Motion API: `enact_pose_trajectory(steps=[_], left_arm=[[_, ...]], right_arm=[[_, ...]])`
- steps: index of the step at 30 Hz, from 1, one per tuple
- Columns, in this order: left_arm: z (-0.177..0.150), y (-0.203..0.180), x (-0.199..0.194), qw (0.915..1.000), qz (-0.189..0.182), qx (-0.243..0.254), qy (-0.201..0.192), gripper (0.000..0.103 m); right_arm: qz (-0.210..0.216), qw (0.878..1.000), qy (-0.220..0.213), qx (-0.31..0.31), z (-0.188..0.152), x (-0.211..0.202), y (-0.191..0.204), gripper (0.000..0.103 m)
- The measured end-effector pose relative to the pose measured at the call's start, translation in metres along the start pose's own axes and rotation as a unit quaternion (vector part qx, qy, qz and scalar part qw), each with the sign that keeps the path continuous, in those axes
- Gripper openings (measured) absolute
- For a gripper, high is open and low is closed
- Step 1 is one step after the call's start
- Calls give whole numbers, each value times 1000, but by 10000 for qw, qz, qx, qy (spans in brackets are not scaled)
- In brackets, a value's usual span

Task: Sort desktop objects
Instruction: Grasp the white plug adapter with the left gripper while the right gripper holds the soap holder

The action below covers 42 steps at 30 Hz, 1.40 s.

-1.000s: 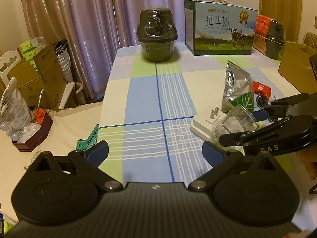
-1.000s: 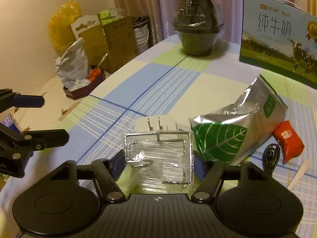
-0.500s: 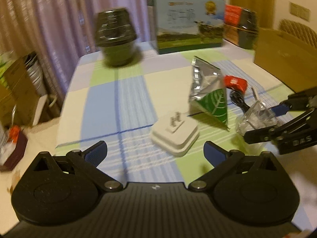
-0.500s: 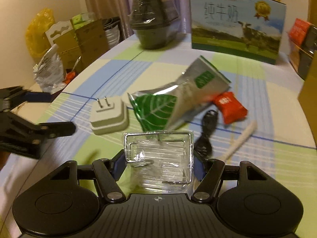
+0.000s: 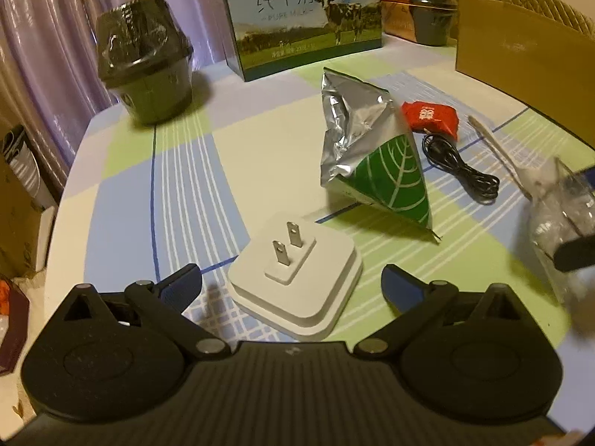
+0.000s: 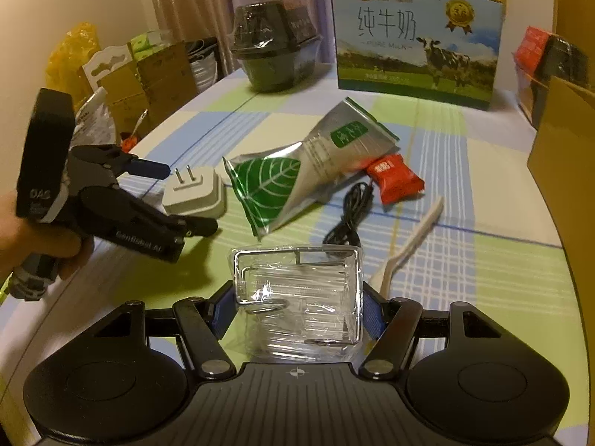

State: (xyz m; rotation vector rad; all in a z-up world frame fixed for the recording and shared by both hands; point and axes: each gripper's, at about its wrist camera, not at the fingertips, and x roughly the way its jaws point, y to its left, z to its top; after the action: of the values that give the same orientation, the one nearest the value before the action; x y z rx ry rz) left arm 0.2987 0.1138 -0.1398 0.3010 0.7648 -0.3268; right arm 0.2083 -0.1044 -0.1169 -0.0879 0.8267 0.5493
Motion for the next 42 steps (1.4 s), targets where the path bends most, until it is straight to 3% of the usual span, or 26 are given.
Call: enact_pose_trajectory(steps=[3, 5, 9, 18, 22, 24, 25, 26, 29, 31, 35, 42], left_arm=[[1, 2, -1, 9997, -181, -171, 31, 87], [2, 1, -3, 9994, -261, -212, 77, 70], [2, -12, -15, 9990, -348, -142, 229, 61], [-7, -73, -51, 9939, -688, 65, 865, 61], [-12, -102, -71, 9911, -845, -249, 1002, 60], [-17, -117, -77, 9900, -923, -431, 980, 66], [-20, -126, -79, 9900, -939, -440, 960, 78], [-21, -135, -79, 9908, -910, -342, 945, 82], [-26, -164, -81, 9945, -587, 379, 782, 84], [-26, -169, -81, 9959, -449, 472, 623, 84], [-22, -160, -77, 9986, -286, -88, 440, 84], [-18, -144, -73, 9948, -270, -898, 396, 84]], right_arm=[[-9, 10000, 3, 45, -4, -4, -2, 64], [-22, 10000, -8, 60, -6, -7, -3, 64], [-83, 9999, -11, 120, -12, -18, -6, 64], [-332, 9990, -31, 300, -34, -59, -27, 64], [-569, 9978, 28, 346, -50, -77, -39, 64], [-642, 9971, 75, 413, -57, -82, -44, 64], [-673, 9967, 95, 447, -60, -85, -48, 64], [-687, 9965, 105, 474, -63, -87, -50, 64], [-716, 9962, 123, 487, -71, -92, -54, 64], [-756, 9958, 113, 506, -76, -93, -55, 65], [-902, 9948, 65, 467, -82, -90, -53, 80], [-913, 9946, 36, 499, -89, -82, -53, 85]])
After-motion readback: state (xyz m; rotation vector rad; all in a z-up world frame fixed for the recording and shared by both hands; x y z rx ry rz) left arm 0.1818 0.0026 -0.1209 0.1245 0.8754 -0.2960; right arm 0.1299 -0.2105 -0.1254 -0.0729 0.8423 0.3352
